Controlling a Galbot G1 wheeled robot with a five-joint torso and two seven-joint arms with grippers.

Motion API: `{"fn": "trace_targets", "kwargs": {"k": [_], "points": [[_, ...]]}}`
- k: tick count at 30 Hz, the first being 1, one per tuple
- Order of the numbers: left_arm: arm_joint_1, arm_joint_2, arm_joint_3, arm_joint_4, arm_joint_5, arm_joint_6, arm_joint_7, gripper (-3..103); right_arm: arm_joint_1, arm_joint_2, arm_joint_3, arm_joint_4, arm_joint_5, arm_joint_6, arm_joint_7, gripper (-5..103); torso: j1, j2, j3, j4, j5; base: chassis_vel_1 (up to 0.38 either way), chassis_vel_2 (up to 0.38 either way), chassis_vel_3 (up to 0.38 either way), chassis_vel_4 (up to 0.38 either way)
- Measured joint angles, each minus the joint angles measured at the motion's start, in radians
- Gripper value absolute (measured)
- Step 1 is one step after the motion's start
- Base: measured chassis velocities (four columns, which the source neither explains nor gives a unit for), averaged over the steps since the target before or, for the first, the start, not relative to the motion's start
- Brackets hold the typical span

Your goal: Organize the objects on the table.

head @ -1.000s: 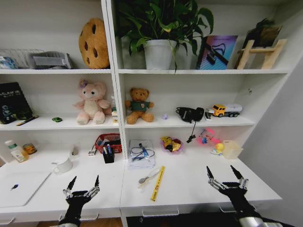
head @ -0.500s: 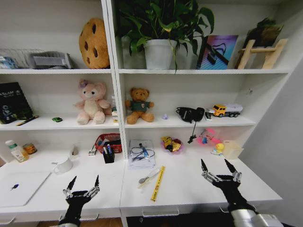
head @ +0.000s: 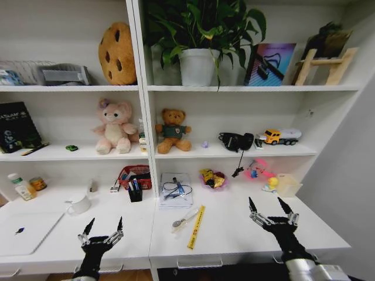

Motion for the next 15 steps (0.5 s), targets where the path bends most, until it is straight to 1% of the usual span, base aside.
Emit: {"fn": "trace_targets", "kwargs": {"k": [3,7,9,11,12,15], "points": [[0.0,0.0,0.0,0.0,0.0,0.0,0.0,100,0.0,0.0,0.0,0.0,0.0,0.0,0.0,100,0.0,0.0,0.0,-0.0001,-0.0001,0.117,0.103,-0.112,-0.109],[0.0,0.0,0.0,0.0,0.0,0.0,0.0,100,0.0,0.0,0.0,0.0,0.0,0.0,0.0,100,0.0,0.0,0.0,-0.0002,-0.0005,0.17,0.186,-0.204,-0.181],[0.0,0.0,0.0,0.0,0.0,0.0,0.0,100,0.0,0.0,0.0,-0.001,0.001,0.0,0.0,100,0.0,0.0,0.0,-0.0002,-0.0001,0.198,0.211,-0.223,-0.212],[0.0,0.0,0.0,0.0,0.0,0.0,0.0,100,0.0,0.0,0.0,-0.001,0.001,0.0,0.0,100,0.0,0.0,0.0,-0.0001,-0.0008,0.234,0.241,-0.244,-0.23],[0.0,0.0,0.0,0.0,0.0,0.0,0.0,100,0.0,0.0,0.0,-0.001,0.001,0.0,0.0,100,0.0,0.0,0.0,0.0002,0.0001,0.246,0.272,-0.232,-0.248],[0.0,0.0,0.0,0.0,0.0,0.0,0.0,100,0.0,0.0,0.0,-0.001,0.001,0.0,0.0,100,0.0,0.0,0.0,-0.0003,-0.0007,0.253,0.265,-0.245,-0.265]]}}
